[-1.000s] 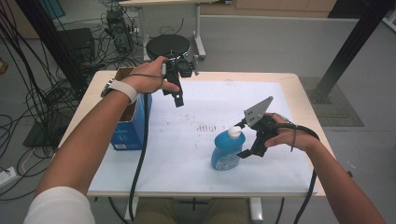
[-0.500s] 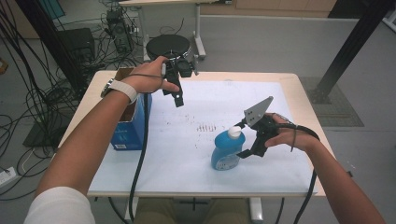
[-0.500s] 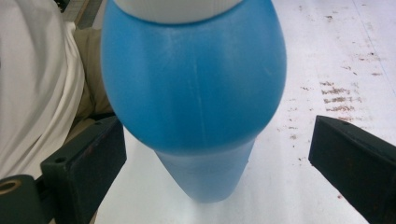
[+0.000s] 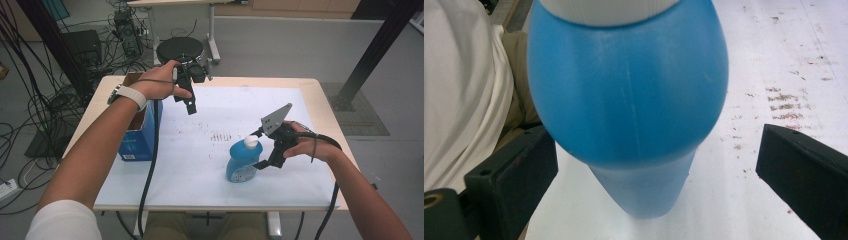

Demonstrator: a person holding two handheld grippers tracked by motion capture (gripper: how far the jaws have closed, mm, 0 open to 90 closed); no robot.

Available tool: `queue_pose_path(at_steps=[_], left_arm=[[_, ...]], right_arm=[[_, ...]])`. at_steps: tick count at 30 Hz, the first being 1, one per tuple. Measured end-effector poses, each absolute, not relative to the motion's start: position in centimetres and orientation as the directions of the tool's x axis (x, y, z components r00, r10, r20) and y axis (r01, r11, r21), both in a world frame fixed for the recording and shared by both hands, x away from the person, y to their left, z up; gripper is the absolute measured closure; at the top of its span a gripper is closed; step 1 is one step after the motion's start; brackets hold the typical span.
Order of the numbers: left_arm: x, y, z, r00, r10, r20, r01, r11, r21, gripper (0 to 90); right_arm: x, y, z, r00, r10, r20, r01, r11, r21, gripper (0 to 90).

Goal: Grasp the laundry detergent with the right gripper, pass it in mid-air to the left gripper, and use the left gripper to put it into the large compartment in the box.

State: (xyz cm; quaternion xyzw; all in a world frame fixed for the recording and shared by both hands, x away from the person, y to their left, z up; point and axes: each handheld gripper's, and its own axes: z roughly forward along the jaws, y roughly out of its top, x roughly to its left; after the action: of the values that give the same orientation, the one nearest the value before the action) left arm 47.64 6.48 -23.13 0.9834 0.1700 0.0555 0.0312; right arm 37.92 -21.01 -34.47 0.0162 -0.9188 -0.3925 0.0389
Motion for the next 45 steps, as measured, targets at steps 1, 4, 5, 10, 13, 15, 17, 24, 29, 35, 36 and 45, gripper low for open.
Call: queue_pose_path(at_steps=[1, 4, 5, 10, 13, 15, 17, 24, 29, 35, 36, 45], left_arm=[[47.64, 6.49, -23.13, 0.935, 0.340, 0.098, 0.333, -0.939, 0.080, 10.8], [47.62, 6.52, -23.12, 0.934, 0.343, 0.101, 0.336, -0.938, 0.086, 10.8], [47.65, 6.54, -23.12, 0.935, 0.340, 0.099, 0.333, -0.939, 0.083, 10.8], [47.68, 6.58, -23.13, 0.934, 0.342, 0.101, 0.334, -0.939, 0.084, 10.8], [47.67, 6.54, -23.14, 0.935, 0.341, 0.099, 0.334, -0.939, 0.083, 10.8], [47.66, 6.53, -23.14, 0.934, 0.342, 0.100, 0.334, -0.939, 0.084, 10.8], [47.68, 6.54, -23.15, 0.935, 0.341, 0.099, 0.334, -0.939, 0.083, 10.8], [47.69, 6.57, -23.15, 0.935, 0.342, 0.099, 0.335, -0.939, 0.082, 10.8], [47.72, 6.53, -23.18, 0.936, 0.338, 0.100, 0.331, -0.940, 0.082, 10.8], [47.67, 6.56, -23.21, 0.935, 0.340, 0.098, 0.333, -0.939, 0.086, 10.8], [47.64, 6.56, -23.24, 0.934, 0.344, 0.099, 0.337, -0.938, 0.087, 10.8], [47.67, 6.54, -23.34, 0.935, 0.340, 0.096, 0.332, -0.939, 0.088, 10.8]], right_arm=[[37.92, -21.01, -34.46, -0.997, -0.059, 0.058, 0.001, 0.691, 0.723, 3.2], [37.89, -21.00, -34.46, -0.997, -0.055, 0.061, 0.006, 0.691, 0.723, 3.1], [37.91, -21.00, -34.47, -0.997, -0.056, 0.059, 0.004, 0.690, 0.723, 3.1], [37.92, -20.98, -34.47, -0.997, -0.053, 0.059, 0.007, 0.688, 0.726, 3.1], [37.92, -20.97, -34.49, -0.997, -0.053, 0.061, 0.008, 0.689, 0.724, 3.1], [37.92, -20.97, -34.51, -0.997, -0.051, 0.062, 0.009, 0.691, 0.723, 3.1], [37.93, -20.94, -34.51, -0.997, -0.053, 0.058, 0.005, 0.690, 0.724, 3.1], [37.90, -20.94, -34.50, -0.997, -0.052, 0.057, 0.006, 0.693, 0.721, 3.2], [37.91, -20.89, -34.53, -0.997, -0.053, 0.055, 0.003, 0.692, 0.722, 3.2], [37.87, -20.74, -34.60, -0.997, -0.056, 0.049, -0.003, 0.689, 0.724, 3.3], [37.86, -20.71, -34.62, -0.997, -0.056, 0.048, -0.003, 0.686, 0.728, 3.3], [37.70, -20.51, -35.17, -0.997, -0.053, 0.049, 0.000, 0.674, 0.739, 3.3]])
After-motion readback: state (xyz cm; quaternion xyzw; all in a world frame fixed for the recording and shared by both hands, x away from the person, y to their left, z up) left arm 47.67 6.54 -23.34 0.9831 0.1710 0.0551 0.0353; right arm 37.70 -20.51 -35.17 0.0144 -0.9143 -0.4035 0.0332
